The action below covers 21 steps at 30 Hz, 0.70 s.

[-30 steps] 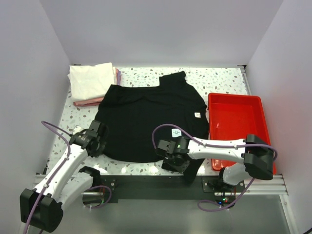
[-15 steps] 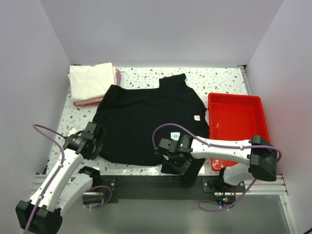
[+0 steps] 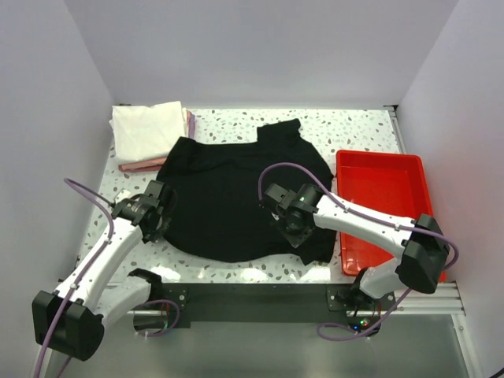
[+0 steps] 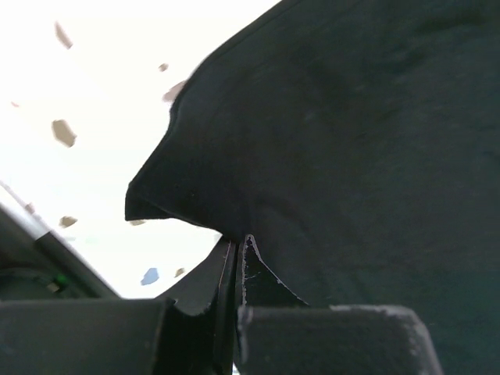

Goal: Fold and stack the t-shirts
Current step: Fold the tshirt

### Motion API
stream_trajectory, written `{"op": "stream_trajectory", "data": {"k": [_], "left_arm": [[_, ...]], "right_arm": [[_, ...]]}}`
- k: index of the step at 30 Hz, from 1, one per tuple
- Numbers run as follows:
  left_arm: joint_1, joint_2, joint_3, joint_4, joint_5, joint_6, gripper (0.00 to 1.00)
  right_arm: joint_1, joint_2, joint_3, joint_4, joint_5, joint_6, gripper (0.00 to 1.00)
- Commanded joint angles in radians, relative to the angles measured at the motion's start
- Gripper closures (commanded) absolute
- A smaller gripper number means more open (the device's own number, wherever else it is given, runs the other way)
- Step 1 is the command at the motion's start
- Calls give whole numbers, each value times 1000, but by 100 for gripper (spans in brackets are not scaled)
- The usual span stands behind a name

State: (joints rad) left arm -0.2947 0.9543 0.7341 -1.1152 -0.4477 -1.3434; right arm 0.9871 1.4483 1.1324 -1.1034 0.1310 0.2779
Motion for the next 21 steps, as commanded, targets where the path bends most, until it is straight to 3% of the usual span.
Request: {"op": "stream_trajectory", "data": {"k": [1, 12, 21], "left_arm": [[0, 41, 65, 110, -63, 52, 100], [14, 267, 143, 258, -109, 105, 100], [31, 328, 182, 353, -149, 119, 100]], "right_arm": [[-36, 23, 64, -1, 73, -57, 100], [-180, 101, 196, 51, 185, -88, 100], [-229, 182, 268, 56, 243, -123, 100]]}}
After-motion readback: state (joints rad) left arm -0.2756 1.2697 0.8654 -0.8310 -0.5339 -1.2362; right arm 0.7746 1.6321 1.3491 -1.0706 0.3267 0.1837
